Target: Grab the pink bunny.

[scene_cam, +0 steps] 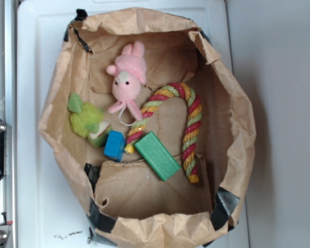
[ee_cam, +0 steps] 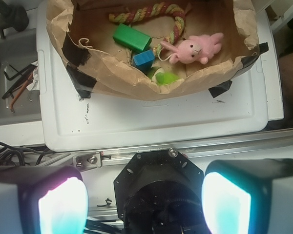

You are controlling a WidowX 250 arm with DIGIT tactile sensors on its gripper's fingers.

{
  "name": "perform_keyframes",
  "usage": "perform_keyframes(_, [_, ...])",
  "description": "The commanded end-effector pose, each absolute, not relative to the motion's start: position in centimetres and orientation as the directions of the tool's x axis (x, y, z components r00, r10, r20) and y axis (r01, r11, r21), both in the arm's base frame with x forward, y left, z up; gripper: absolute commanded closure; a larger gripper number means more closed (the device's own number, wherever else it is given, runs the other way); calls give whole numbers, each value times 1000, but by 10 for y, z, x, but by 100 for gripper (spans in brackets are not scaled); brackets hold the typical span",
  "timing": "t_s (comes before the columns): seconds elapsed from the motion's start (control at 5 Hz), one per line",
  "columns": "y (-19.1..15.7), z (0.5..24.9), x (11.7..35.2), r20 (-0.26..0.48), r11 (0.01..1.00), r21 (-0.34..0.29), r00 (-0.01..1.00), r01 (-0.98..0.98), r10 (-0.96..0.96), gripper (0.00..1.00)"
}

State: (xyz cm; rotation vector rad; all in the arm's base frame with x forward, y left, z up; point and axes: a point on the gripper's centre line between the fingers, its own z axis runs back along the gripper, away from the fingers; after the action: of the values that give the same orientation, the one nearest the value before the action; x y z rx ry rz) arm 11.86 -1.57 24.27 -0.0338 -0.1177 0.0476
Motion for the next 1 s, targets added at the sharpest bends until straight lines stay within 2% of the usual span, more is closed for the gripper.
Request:
perform_keyframes(0.0, [-16, 243, 119, 117, 998, -37, 992, -46, 49, 0])
perform_keyframes(0.2, [-7, 235, 169, 140, 979, -28, 968, -204, 206, 0])
perform_keyframes(0.4, [7, 222, 213, 225, 897, -94, 869, -431, 441, 0])
perform_keyframes(0.6, [28, 200, 239, 245, 758, -165, 719, -631, 651, 0])
perform_keyframes(0.8, [46, 175, 256, 244, 627, -173, 584, -760, 774, 0])
